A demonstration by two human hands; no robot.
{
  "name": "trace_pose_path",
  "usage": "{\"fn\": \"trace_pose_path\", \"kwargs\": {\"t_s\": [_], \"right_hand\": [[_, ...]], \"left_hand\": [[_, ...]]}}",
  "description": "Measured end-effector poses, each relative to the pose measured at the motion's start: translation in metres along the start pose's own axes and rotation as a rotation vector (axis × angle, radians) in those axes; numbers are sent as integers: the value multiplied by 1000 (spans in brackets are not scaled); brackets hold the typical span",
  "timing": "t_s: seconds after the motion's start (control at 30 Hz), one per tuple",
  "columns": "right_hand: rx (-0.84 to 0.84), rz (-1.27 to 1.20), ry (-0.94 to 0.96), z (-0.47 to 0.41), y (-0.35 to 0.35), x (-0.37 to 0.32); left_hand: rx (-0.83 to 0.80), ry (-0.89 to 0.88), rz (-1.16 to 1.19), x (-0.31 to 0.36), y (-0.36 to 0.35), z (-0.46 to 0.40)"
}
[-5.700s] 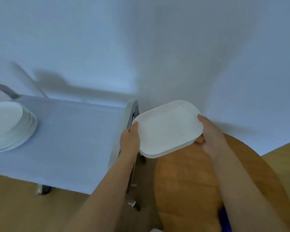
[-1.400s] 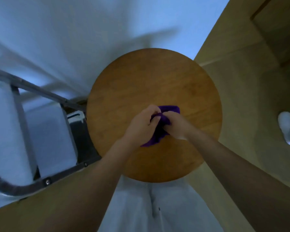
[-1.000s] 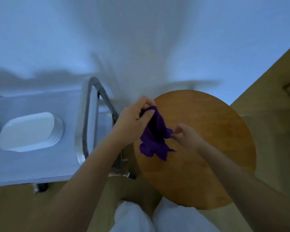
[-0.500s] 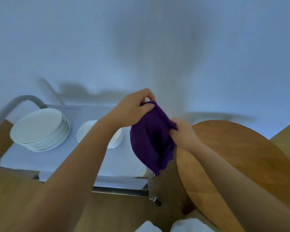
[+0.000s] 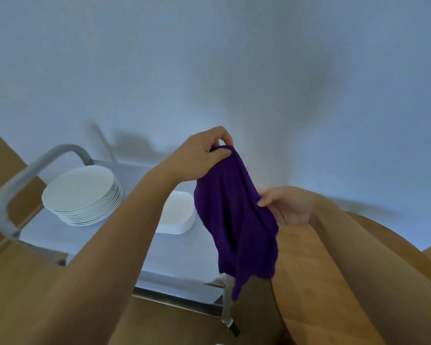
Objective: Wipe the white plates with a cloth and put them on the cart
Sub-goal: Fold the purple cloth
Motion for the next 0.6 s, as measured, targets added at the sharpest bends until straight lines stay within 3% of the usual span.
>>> {"fn": "trace_pose_path", "kwargs": {"t_s": [0.1, 0.37, 0.43, 0.6], "right_hand": [[145, 261, 48, -2, 17, -10], [717, 952, 413, 15, 44, -61], [690, 998, 445, 20, 51, -64], [268, 874, 193, 4, 49, -40]], "left_hand": [[45, 24, -11, -3, 3, -7], [99, 90, -216, -5, 21, -25], [147, 103, -219, -2, 30, -26], [122, -8, -232, 31, 28, -26]]}}
Point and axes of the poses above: each hand's wrist, its own z-axis away from the middle knuckle, its own y-axis out of the back of the hand, x = y × z, the point moved 5 cm from there along -z, towards the middle knuckle, and after that the axes turned 8 degrees about y, right-handed, at the moved point
